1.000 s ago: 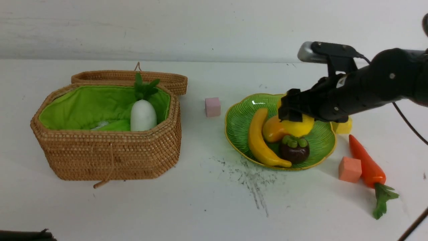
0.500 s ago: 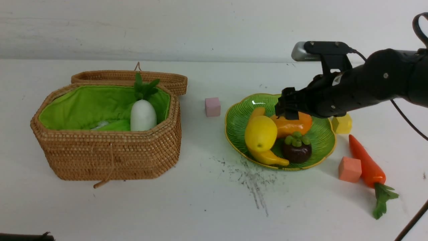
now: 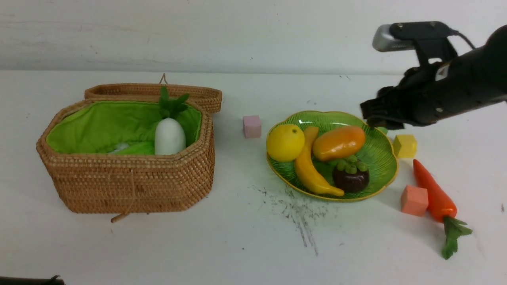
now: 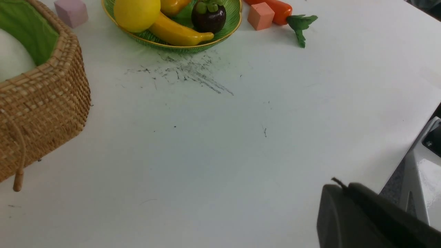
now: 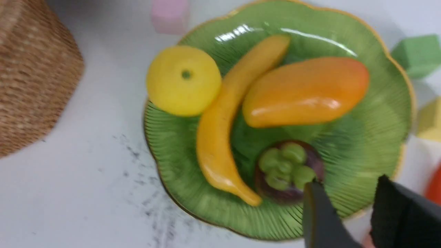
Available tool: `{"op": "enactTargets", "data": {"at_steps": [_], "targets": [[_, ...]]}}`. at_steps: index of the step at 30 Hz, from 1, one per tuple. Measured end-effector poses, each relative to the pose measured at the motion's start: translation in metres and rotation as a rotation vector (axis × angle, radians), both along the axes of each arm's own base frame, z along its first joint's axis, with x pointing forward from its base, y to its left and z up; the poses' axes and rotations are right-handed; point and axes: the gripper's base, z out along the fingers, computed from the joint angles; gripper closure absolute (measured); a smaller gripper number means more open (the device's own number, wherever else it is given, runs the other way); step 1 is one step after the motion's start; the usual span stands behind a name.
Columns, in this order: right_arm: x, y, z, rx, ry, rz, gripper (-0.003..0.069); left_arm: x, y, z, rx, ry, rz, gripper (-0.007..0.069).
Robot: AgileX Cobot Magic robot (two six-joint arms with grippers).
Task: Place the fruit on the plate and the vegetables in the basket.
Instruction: Use the right arm to grab a carrot and put it into the left basket
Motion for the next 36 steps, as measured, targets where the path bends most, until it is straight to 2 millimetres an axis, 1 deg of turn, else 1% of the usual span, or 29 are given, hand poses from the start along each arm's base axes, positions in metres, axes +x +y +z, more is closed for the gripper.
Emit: {"op": "enactTargets", "data": {"at_steps": [2,3,4,5,6,8,10,11,12,13,14,17,18,19,20,22,24,27,31,36], "targets": [[-0.005,-0.020,0.002,-0.026,0.056,-0.061,0.0517,0.000,0.000,0.000,0.000,0.000,0.000,0.0617],[-0.006,-0.025,0.002,-0.030,0.072,-0.075,0.0530,0.000,0.000,0.000,0.000,0.000,0.000,0.0617],[-0.008,-0.043,-0.001,-0.046,0.133,-0.134,0.0564,0.000,0.000,0.000,0.000,0.000,0.000,0.0617],[-0.010,-0.053,-0.003,-0.049,0.169,-0.170,0.0575,0.000,0.000,0.000,0.000,0.000,0.000,0.0617],[-0.012,-0.069,-0.007,-0.055,0.214,-0.222,0.0584,0.000,0.000,0.000,0.000,0.000,0.000,0.0617],[-0.015,-0.087,-0.019,-0.056,0.265,-0.279,0.0573,0.000,0.000,0.000,0.000,0.001,0.000,0.0615],[-0.018,-0.099,-0.030,-0.050,0.295,-0.318,0.0539,0.000,0.000,0.000,0.001,0.002,0.000,0.0613],[-0.019,-0.103,-0.038,-0.042,0.309,-0.333,0.0506,0.000,0.000,0.000,0.001,0.001,0.000,0.0612],[-0.018,-0.105,-0.045,-0.031,0.317,-0.343,0.0464,0.000,0.000,0.000,0.001,0.001,0.000,0.0612],[-0.014,-0.105,-0.056,-0.026,0.324,-0.345,0.0396,0.000,0.000,0.000,0.001,0.001,0.000,0.0610],[-0.013,-0.106,-0.059,-0.024,0.323,-0.345,0.0364,0.000,0.000,0.000,0.001,0.001,0.000,0.0610],[0.002,-0.106,-0.084,-0.011,0.334,-0.348,0.0222,0.000,0.000,0.000,0.001,0.001,0.000,0.0608],[0.003,-0.106,-0.085,-0.009,0.333,-0.349,0.0214,0.000,0.000,0.000,0.001,0.001,0.000,0.0608],[0.010,-0.106,-0.095,-0.003,0.325,-0.351,0.0172,0.000,0.000,0.000,0.001,0.002,-0.001,0.0607],[0.016,-0.106,-0.103,0.001,0.320,-0.355,0.0151,0.000,0.000,0.000,0.000,0.003,-0.001,0.0607],[0.023,-0.107,-0.115,0.000,0.317,-0.360,0.0139,0.000,0.000,0.000,-0.003,0.006,-0.003,0.0607],[0.027,-0.107,-0.124,0.000,0.319,-0.363,0.0141,-0.001,-0.001,0.000,-0.006,0.009,-0.005,0.0606],[0.032,-0.108,-0.137,-0.003,0.330,-0.366,0.0169,-0.001,-0.001,0.000,-0.009,0.012,-0.007,0.0606],[0.035,-0.108,-0.146,0.000,0.338,-0.370,0.0206,-0.001,-0.001,0.000,-0.011,0.014,-0.008,0.0606],[0.039,-0.107,-0.153,0.019,0.337,-0.383,0.0213,-0.001,-0.001,0.000,-0.014,0.017,-0.010,0.0606]]}}
